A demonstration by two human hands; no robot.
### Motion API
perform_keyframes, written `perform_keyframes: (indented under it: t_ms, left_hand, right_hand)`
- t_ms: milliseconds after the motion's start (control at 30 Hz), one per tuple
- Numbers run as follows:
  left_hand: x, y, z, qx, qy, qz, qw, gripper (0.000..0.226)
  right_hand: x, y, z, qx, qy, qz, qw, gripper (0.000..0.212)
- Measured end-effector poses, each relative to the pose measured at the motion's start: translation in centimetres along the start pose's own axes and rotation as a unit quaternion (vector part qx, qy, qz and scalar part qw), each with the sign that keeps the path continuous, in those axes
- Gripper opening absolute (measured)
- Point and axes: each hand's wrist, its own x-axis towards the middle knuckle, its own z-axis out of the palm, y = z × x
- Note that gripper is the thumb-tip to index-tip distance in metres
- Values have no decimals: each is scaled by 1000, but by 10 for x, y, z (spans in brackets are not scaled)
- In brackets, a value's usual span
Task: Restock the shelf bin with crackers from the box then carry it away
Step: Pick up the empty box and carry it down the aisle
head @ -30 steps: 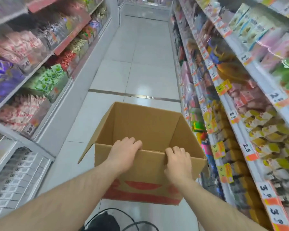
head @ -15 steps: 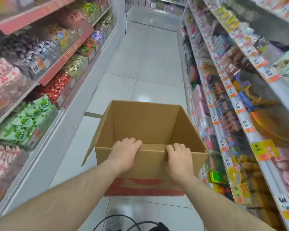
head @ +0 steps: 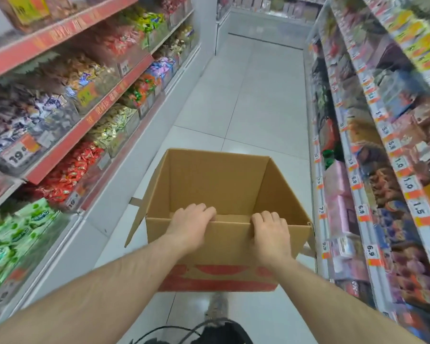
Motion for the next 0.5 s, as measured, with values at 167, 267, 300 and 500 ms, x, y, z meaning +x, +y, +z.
perform_keyframes:
  t_ms: [167,267,300,500]
  left_hand:
    - [94,-26,-24,-16,19,-50,998,36]
    - [143,-56,-31,-30,22,-83,996,34]
    - [159,-66,-32,-38,24,-92,995,34]
    - [249,-126,-28,-95,25,-136,986,33]
  right_hand:
    - [123,17,-5,-8,-14,-40,999,35]
    - [190,10,-6,-38,-53,-82,994,43]
    - [212,8,-5,-43,-62,-93,993,46]
    - [338,-8,4,-82,-95,-137,983,46]
